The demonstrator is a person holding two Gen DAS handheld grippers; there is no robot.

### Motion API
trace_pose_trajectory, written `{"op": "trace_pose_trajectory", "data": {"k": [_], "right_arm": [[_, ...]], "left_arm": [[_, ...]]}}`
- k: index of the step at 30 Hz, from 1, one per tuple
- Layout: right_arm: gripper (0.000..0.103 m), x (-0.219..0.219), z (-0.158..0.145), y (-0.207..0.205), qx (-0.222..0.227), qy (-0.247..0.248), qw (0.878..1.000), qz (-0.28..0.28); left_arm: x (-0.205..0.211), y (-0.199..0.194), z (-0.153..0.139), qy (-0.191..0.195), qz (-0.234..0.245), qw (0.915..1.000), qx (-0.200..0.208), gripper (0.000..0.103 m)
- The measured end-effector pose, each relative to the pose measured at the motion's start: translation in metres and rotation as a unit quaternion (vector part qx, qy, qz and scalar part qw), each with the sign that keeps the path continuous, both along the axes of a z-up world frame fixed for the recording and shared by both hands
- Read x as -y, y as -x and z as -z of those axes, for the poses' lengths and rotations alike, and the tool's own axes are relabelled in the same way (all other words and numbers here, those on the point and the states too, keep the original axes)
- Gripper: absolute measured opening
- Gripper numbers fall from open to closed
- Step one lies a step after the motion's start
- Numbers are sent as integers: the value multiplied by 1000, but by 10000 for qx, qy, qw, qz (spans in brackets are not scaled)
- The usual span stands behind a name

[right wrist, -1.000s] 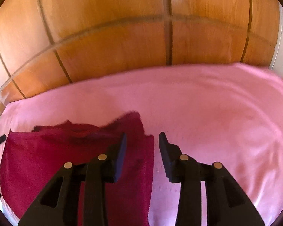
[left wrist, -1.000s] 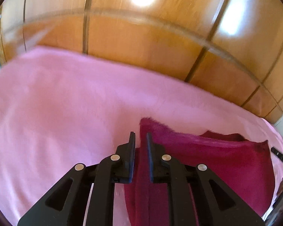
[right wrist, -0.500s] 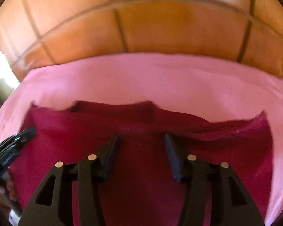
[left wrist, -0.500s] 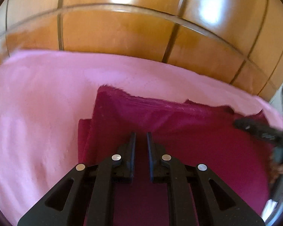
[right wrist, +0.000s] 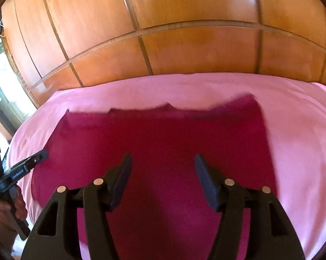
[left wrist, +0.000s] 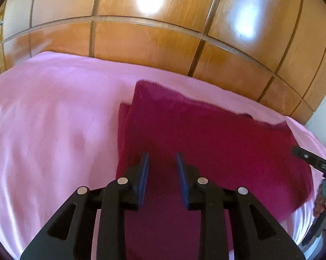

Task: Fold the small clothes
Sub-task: 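Release the bundle and press it flat with both tools open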

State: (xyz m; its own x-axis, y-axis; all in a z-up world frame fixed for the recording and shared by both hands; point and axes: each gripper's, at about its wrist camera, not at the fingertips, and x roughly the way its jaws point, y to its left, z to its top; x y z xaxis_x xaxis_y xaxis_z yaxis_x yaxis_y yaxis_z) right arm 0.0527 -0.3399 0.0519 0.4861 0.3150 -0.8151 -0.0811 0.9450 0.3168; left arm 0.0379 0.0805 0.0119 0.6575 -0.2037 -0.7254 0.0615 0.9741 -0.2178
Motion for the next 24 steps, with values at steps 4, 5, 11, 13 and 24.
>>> {"op": "trace_pose_trajectory", "data": {"k": [4,5,11,13,24], "right_arm": [[61,28,-7,44,-47,72,9995,302],[61,32,-6,46,-63,60,9991,408],[58,48,10,61,-204,-17,9969,759],[58,45,14,59,-203,87,9973,695],[76,72,3,60,-89,-612,9922,1082]], "left_arm": [[3,23,-3,-118,-88,9999,82,25],[4,26,-4,-125,-97,9998,77,25],[12,30,1,-340,-79,9994,0,25],[12,32,1,-382,-90,9992,-19,25],[15,43,-8,-466,-29,9989,68,25]]}}
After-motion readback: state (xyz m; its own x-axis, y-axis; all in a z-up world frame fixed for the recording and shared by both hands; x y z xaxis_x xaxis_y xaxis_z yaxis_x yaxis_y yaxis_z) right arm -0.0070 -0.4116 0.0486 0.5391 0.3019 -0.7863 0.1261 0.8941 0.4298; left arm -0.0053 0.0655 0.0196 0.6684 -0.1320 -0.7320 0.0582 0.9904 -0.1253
